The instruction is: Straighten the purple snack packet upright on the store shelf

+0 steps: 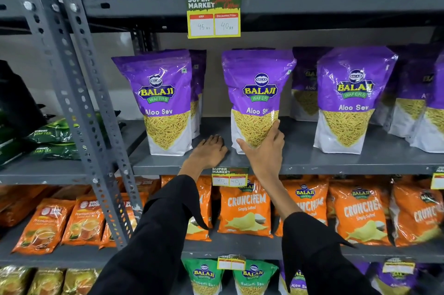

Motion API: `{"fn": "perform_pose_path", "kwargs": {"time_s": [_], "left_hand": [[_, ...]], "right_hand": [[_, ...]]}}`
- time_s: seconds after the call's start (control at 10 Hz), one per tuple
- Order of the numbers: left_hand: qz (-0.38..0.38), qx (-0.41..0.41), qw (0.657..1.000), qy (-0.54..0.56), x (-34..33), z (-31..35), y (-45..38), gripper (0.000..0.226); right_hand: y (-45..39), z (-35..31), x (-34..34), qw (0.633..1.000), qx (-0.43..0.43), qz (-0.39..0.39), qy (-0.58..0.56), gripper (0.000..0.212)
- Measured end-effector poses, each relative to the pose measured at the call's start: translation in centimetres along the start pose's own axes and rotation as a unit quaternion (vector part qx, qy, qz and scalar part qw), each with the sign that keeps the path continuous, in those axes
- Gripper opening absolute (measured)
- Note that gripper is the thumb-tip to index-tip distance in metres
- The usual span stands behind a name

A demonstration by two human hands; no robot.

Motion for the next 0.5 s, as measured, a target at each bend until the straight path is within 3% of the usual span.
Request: {"fn": "perform_pose_path", "kwargs": {"time_s": [0.5], "left_hand": [[0.011, 0.008, 1.0, 0.021, 0.29, 0.04, 0.36, 0.062]], "right_hand": [[0.32, -0.8, 0.31, 1.0, 0.011, -0.001, 0.004, 0.133]]}}
Point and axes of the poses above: each hand's wrist, its own y-axis away from the middle knuckle, its own x-axis out of the back of the hand, z = x × y, the point moved 6 cm from there along -y, towards the middle knuckle, and after that the axes turned 13 degrees about -y, right-handed, at the moved point
